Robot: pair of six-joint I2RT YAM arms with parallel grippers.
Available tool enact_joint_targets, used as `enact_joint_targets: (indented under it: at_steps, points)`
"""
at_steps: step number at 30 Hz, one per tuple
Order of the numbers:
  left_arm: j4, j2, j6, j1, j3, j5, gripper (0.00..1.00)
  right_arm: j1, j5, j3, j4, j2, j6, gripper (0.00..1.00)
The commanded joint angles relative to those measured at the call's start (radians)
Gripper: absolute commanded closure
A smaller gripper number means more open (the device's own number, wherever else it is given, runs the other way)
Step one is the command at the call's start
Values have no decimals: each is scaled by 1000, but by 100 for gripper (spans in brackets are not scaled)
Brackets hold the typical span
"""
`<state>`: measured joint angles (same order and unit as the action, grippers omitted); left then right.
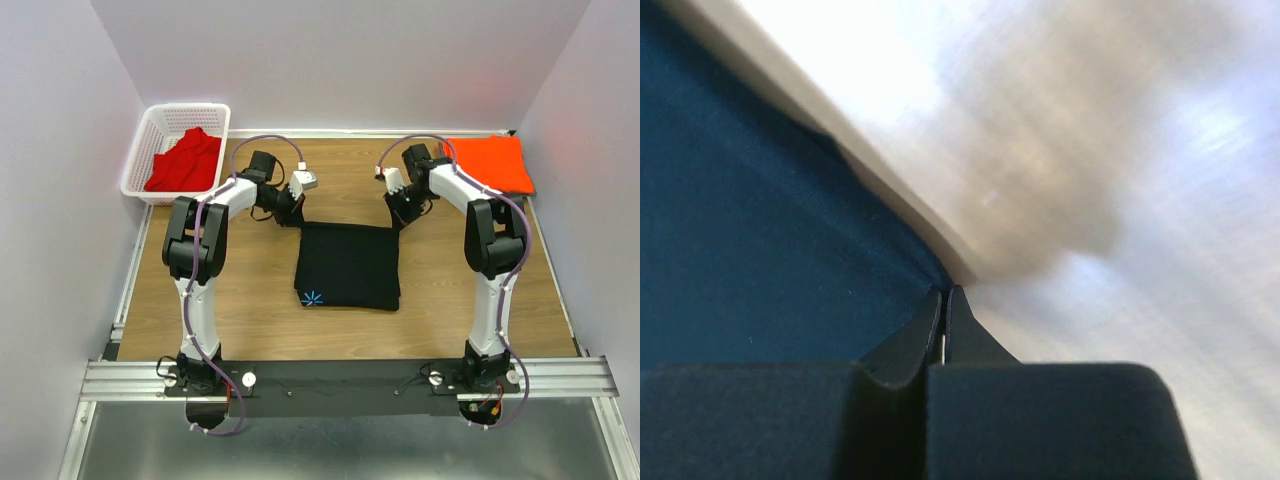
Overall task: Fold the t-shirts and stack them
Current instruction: Smooth out wrinkles on the folded tshirt
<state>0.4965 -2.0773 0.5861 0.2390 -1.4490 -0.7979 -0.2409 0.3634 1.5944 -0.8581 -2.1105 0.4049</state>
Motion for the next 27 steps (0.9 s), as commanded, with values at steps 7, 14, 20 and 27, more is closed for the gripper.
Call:
enact_joint_targets:
  at_steps: [7, 14, 20, 27]
  points:
    - [-90, 106, -133, -66, -64, 17, 48, 25, -92, 197, 82, 44, -148, 37]
    - [-220, 333, -419, -41, 135, -283, 8, 26, 262, 89, 83, 213, -306, 0]
    - [-695, 346, -903, 32, 312, -299, 4, 26, 568, -2, 200, 152, -521, 0]
    - [-863, 52, -1114, 48, 251, -244, 4, 35, 542, 25, 263, -34, -525, 0]
